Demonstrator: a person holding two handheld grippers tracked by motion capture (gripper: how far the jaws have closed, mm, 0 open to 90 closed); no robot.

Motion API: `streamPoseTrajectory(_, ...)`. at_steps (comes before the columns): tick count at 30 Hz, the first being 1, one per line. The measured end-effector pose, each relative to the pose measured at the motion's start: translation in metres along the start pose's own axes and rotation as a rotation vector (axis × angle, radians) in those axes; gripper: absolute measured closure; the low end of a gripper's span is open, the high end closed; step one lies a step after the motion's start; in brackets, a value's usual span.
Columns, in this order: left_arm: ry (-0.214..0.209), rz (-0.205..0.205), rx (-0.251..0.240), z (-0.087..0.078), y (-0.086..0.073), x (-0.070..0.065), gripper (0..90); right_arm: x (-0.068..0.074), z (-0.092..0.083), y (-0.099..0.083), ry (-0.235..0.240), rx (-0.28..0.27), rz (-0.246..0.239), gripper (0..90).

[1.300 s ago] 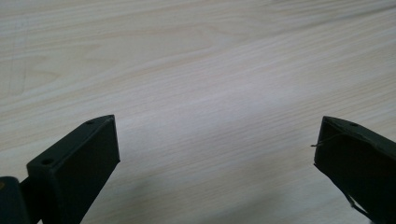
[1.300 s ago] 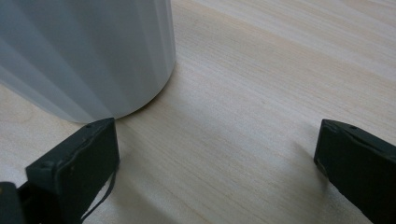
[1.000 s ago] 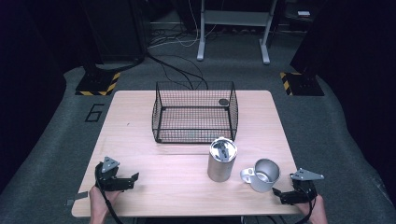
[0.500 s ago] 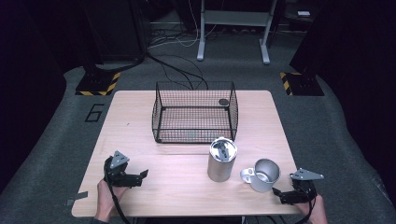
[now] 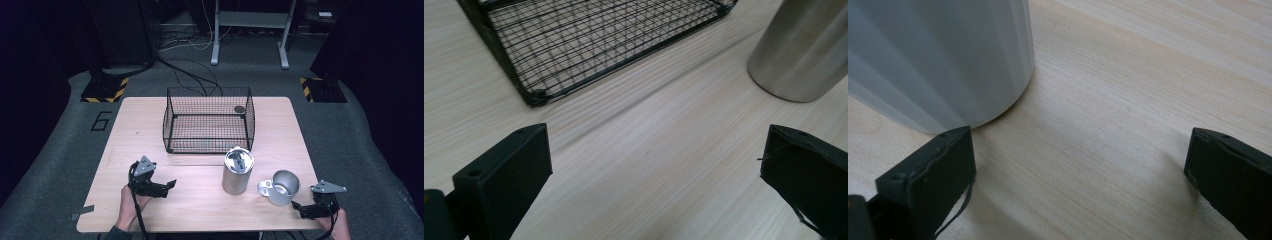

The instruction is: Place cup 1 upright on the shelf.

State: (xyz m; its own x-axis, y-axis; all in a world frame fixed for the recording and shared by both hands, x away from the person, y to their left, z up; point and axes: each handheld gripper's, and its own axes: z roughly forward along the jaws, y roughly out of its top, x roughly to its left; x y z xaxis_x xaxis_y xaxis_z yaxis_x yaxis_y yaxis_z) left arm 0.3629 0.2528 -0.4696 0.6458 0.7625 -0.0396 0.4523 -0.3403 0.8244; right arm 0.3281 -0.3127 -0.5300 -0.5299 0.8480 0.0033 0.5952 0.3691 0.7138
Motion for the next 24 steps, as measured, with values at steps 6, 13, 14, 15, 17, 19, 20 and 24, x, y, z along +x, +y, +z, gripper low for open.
streamPoseTrajectory(6,-0.054,0.021,0.004,0.009,0.008,-0.013,0.0,0.000,0.000,0.000,0.000,-0.002,0.002,0.0)
streamPoseTrajectory(13,-0.120,0.034,-0.022,0.023,0.018,-0.025,0.0,0.000,0.000,0.000,0.000,-0.001,0.001,0.0)
streamPoseTrajectory(14,-0.128,0.035,-0.025,0.024,0.019,-0.027,0.0,0.000,0.000,0.000,0.000,-0.001,0.001,0.0)
streamPoseTrajectory(15,-0.133,0.041,-0.032,0.026,0.021,-0.029,0.0,0.000,0.000,0.000,0.000,-0.001,0.001,0.0)
streamPoseTrajectory(17,-0.150,0.042,-0.036,0.028,0.024,-0.032,0.0,0.000,0.000,0.000,0.000,-0.002,0.001,0.0)
streamPoseTrajectory(19,-0.161,0.047,-0.037,0.030,0.027,-0.035,0.0,0.000,0.000,0.000,0.000,-0.001,0.001,0.0)
streamPoseTrajectory(20,-0.164,0.049,-0.037,0.030,0.028,-0.036,0.0,0.000,0.000,0.000,-0.001,-0.001,0.004,0.0)
streamPoseTrajectory(24,-0.174,0.073,-0.047,0.036,0.031,-0.040,0.0,0.000,0.000,0.000,-0.001,-0.002,0.001,0.0)
